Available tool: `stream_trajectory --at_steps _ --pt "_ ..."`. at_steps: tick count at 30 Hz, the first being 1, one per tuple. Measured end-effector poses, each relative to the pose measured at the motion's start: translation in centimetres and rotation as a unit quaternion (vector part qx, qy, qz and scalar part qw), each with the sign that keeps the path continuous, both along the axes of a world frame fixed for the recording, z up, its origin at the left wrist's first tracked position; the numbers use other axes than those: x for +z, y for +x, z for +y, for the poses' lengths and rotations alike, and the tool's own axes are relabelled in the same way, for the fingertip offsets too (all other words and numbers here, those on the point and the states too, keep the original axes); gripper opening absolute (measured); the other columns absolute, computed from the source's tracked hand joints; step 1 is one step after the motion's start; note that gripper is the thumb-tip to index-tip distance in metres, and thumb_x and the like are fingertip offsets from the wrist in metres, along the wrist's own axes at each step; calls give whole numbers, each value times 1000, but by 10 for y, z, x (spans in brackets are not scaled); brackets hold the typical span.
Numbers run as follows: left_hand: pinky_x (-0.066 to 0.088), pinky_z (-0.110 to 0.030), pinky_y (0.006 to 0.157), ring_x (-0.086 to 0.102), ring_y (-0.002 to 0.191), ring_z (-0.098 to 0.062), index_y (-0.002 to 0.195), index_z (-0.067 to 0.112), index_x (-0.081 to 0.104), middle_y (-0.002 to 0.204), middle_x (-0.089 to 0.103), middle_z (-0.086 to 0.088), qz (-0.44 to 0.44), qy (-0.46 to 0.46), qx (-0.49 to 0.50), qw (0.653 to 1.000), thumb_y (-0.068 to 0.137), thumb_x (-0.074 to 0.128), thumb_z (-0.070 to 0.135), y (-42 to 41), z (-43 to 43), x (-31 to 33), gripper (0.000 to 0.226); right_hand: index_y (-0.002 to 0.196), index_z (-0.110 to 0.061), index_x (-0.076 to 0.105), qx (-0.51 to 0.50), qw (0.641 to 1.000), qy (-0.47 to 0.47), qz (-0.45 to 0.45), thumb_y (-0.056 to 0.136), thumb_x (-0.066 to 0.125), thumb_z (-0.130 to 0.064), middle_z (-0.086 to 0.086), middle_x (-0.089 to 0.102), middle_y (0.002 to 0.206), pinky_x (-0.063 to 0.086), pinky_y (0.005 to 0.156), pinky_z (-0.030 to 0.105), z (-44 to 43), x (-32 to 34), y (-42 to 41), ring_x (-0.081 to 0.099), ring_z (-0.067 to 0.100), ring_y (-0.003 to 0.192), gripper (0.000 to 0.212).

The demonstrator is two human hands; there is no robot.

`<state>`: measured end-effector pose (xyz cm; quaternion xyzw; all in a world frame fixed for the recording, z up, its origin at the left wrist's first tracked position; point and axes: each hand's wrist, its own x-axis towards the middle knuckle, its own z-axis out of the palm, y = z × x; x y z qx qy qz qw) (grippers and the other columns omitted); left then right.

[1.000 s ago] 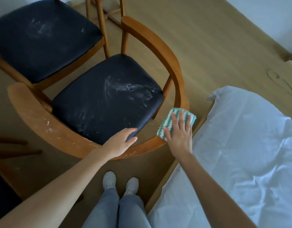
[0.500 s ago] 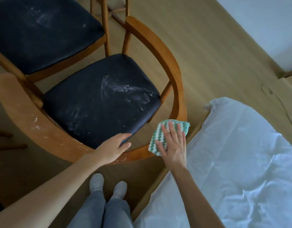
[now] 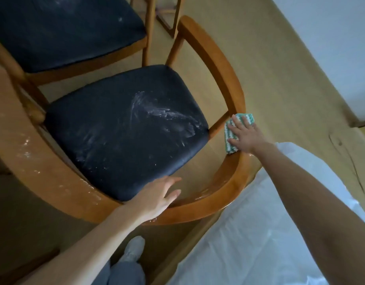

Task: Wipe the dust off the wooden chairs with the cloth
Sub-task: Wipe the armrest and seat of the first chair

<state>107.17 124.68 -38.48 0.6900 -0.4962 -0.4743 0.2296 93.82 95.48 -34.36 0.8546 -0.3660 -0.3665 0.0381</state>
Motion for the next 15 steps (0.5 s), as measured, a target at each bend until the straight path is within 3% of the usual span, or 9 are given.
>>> stream_trajectory --at_steps 4,7,11,15 --pt "30 -19 105 37 134 -6 144 33 30 149 34 12 3 -1 15 1000 97 38 44 7 4 -2 49 151 -25 14 121 981 -56 139 101 16 -46 -2 0 160 -11 114 50 1 1 18 -14 23 145 54" --pt "33 -27 109 37 133 -7 144 33 31 148 36 12 12 1 26 1000 97 38 45 15 12 -4 49 146 -28 31 180 963 -12 201 102 14 -41 -5 24 155 -12 111 57 22 8 20 1 20 147 49" --pt "34 -28 108 39 132 -7 143 30 33 146 38 11 10 7 34 999 97 38 43 24 20 -4 48 140 -29 42 210 948 106 214 103 21 -37 -7 45 143 1 114 54 69 20 17 27 17 140 43" --pt "36 -26 106 40 131 -8 143 30 34 146 38 11 8 11 39 999 97 38 44 28 22 -5 48 146 -26 33 178 945 202 184 104 14 -37 -2 35 151 8 116 41 110 40 21 24 18 142 47"
